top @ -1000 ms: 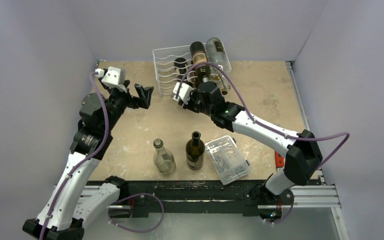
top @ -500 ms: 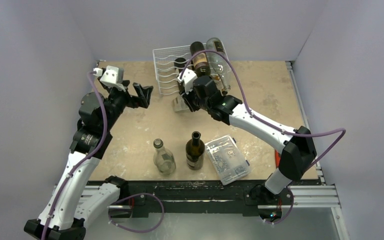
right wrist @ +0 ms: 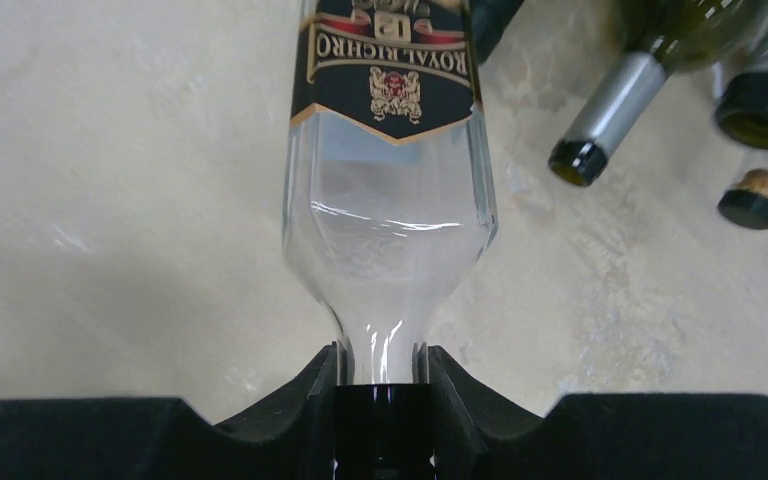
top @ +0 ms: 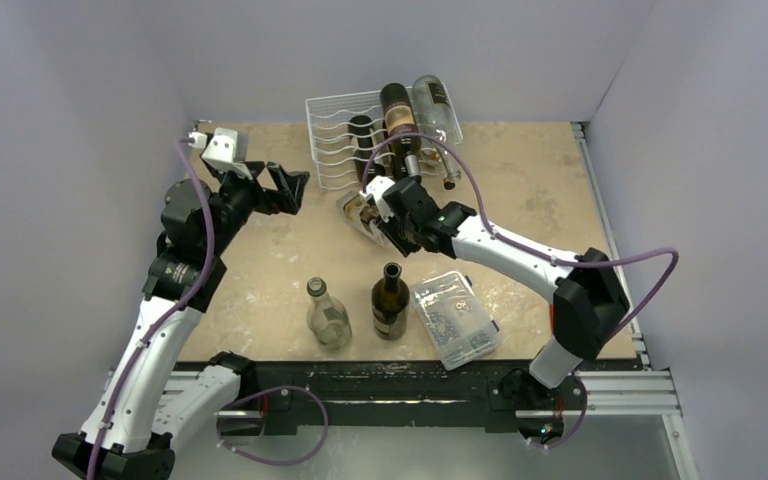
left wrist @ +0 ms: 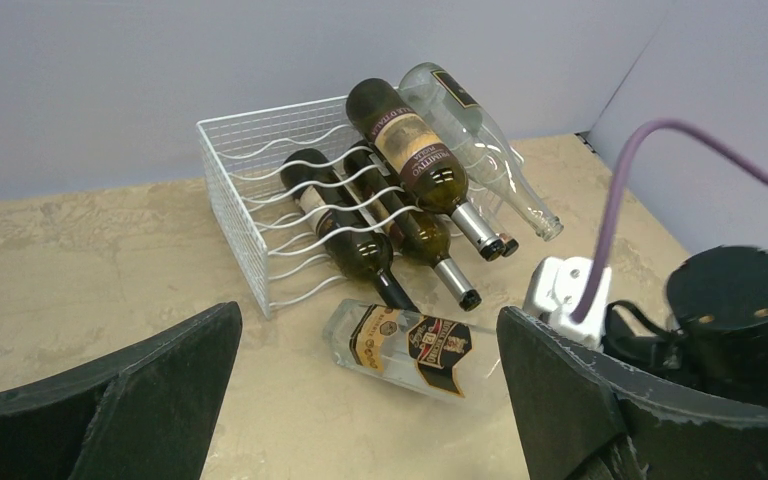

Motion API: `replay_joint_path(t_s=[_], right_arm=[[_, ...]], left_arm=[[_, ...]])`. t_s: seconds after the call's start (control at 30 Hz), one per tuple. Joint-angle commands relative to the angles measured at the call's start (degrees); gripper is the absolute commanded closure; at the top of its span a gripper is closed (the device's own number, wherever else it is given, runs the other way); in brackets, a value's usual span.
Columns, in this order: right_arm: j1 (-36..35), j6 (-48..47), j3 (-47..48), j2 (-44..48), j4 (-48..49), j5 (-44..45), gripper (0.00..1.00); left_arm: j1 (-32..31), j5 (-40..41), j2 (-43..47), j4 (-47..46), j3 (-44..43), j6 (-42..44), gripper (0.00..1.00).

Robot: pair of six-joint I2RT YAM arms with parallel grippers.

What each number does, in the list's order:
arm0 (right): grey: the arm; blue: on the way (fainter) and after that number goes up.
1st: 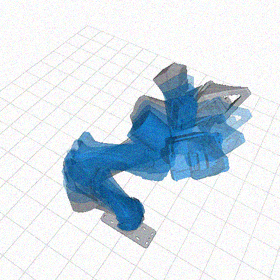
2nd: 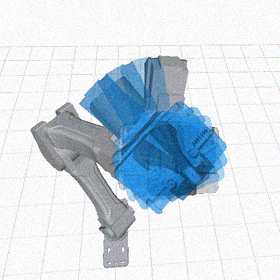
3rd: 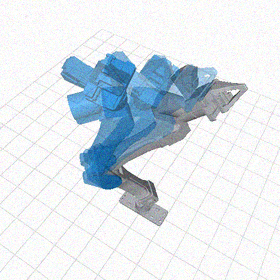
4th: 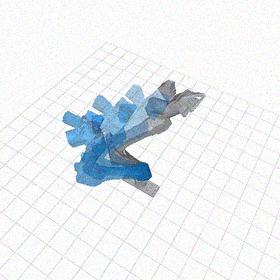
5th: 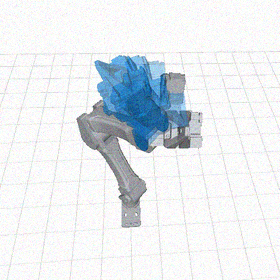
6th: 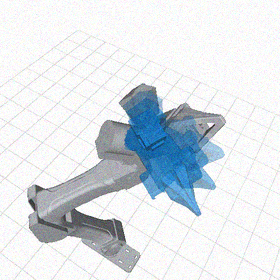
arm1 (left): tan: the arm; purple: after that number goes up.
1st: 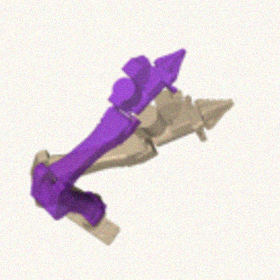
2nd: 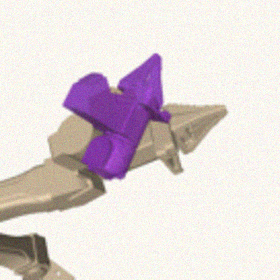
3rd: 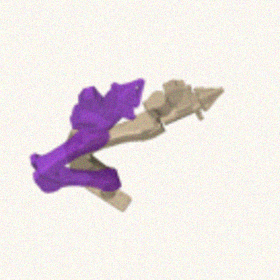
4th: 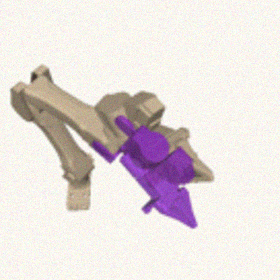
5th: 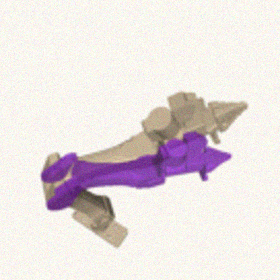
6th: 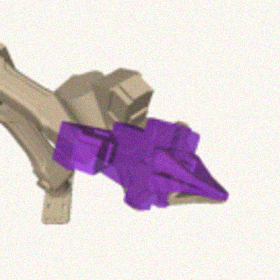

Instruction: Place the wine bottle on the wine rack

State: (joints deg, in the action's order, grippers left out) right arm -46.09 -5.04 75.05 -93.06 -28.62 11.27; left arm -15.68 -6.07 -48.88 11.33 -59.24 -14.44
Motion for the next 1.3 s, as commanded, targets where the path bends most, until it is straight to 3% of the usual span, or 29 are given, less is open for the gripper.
replay_joint_path(t_s=[0.0,0.4,0.63,0.9,1.07,1.27], right_arm=[[0.25,-3.34,-1.49,-3.00,1.30,4.34,1.00],[0.38,-7.26,-1.14,-11.88,6.17,0.52,0.99],[0.38,-4.95,-5.06,-12.93,12.53,-1.94,0.59],[0.46,-4.94,-5.27,-15.47,14.88,-3.41,0.34],[0.89,-4.22,-6.14,-16.81,16.69,-5.74,0.29],[0.91,-3.23,-5.67,-19.58,16.92,-5.50,0.33]], left_arm=[[0.69,-1.88,-0.39,-2.78,-0.46,-1.76,0.00],[0.80,-2.05,-1.52,-2.71,-0.54,-1.89,0.00],[1.18,-3.16,-1.83,-2.81,-0.70,-2.69,0.00],[1.19,-3.33,-1.92,-2.76,-0.70,-2.78,0.00],[1.27,-3.51,-1.92,-2.76,-0.76,-2.80,0.00],[1.27,-3.64,-2.14,-2.68,-0.83,-2.91,0.00]])
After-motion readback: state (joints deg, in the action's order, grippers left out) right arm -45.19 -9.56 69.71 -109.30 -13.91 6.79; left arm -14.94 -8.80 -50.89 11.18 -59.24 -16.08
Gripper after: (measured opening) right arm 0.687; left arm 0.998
